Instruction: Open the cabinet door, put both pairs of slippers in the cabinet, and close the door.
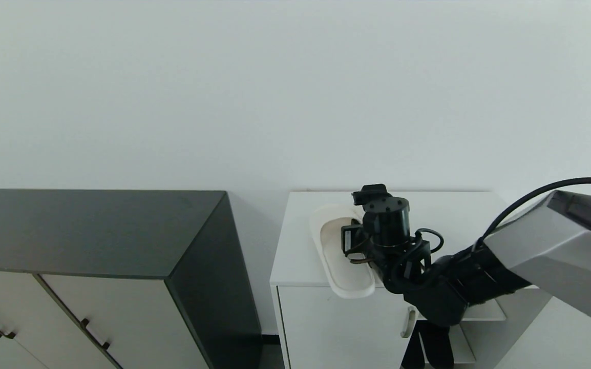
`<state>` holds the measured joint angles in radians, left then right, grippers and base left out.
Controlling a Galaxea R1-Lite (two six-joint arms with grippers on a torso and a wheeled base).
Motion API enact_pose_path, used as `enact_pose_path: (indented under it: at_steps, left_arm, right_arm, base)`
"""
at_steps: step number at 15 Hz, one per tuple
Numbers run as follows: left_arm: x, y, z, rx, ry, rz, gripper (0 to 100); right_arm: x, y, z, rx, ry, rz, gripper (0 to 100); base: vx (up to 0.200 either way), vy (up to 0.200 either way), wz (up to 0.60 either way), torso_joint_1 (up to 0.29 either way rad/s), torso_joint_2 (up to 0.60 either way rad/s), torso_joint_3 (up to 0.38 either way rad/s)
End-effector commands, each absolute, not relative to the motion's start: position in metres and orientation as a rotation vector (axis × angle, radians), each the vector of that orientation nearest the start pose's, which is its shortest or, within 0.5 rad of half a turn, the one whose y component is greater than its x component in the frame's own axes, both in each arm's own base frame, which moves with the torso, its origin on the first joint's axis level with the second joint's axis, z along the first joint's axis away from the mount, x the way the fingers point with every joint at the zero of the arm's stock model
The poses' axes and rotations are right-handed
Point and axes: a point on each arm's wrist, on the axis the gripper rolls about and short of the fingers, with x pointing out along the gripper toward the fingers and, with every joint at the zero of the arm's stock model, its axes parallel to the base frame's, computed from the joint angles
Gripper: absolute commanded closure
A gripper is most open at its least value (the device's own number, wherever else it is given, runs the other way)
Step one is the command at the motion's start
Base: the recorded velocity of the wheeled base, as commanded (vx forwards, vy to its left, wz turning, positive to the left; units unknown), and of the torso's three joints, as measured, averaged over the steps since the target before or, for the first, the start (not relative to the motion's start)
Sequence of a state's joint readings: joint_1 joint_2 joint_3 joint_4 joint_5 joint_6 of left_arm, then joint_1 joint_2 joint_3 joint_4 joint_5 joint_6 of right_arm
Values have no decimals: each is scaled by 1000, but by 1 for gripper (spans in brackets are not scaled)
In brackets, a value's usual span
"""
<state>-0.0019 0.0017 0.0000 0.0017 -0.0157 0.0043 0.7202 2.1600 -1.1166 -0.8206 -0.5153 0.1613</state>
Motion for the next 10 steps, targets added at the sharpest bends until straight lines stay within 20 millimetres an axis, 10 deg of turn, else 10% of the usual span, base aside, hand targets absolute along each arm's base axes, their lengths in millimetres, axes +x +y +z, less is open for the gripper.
enact_pose_path:
  at_steps: [1,5,10]
  left_arm:
    - [-23,0,75,6,5,-17,100]
    - [-23,0,75,9,5,-20,100]
    - [-23,0,75,9,5,-21,100]
  right_arm:
    - [284,243,147,57,186,292,100]
    - [231,211,166,52,192,356,100]
    - [228,224,148,12,243,394,100]
  base:
    - [0,0,0,0,0,0]
    - [0,0,0,0,0,0]
    - [0,0,0,0,0,0]
